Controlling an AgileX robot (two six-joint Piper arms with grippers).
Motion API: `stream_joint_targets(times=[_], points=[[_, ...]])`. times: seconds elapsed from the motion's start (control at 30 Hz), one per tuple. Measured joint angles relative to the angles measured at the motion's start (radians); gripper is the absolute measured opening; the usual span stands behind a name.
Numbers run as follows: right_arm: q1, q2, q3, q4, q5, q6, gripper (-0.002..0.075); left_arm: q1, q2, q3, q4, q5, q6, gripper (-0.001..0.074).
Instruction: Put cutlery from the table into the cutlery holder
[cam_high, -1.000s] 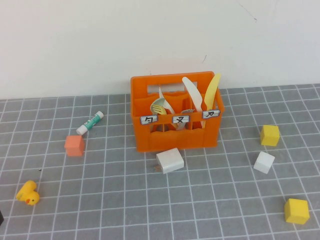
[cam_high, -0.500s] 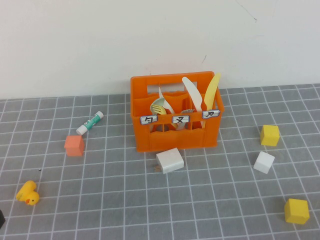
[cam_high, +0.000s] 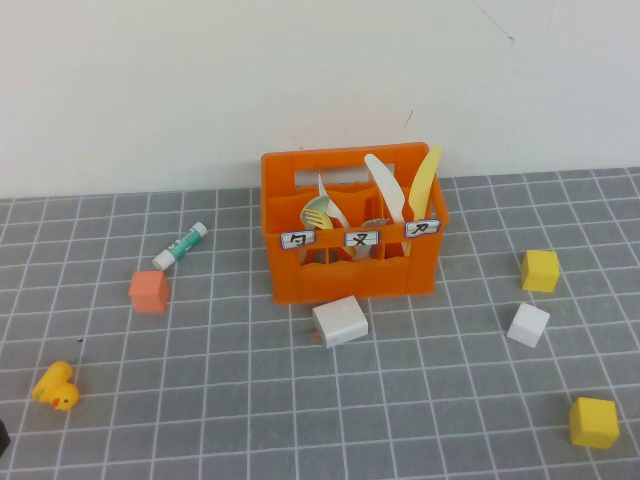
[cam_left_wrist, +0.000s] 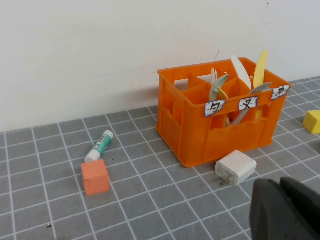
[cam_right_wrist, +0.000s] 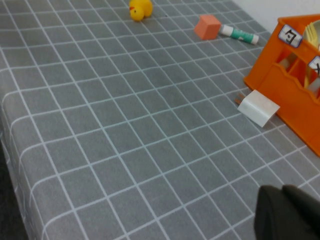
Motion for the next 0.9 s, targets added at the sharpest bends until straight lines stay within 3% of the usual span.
stream_joint_targets(times=[0.5,0.77,0.9], points=[[0.000,0.000,0.000,0.002,0.006,0.000,0.0000,0.014,-0.048,0.000,0.000,-0.001,0.000,0.0000],[0.000,0.000,0.001,0.004,0.013,0.002,0.0000,0.260,-0.122,0.036,-0.013,-0.046,0.059,0.0000],[0.000,0.000,0.001,0.004,0.015,0.002,0.0000,0.406,-0.122,0.111,-0.126,-0.060,0.090,0.0000]])
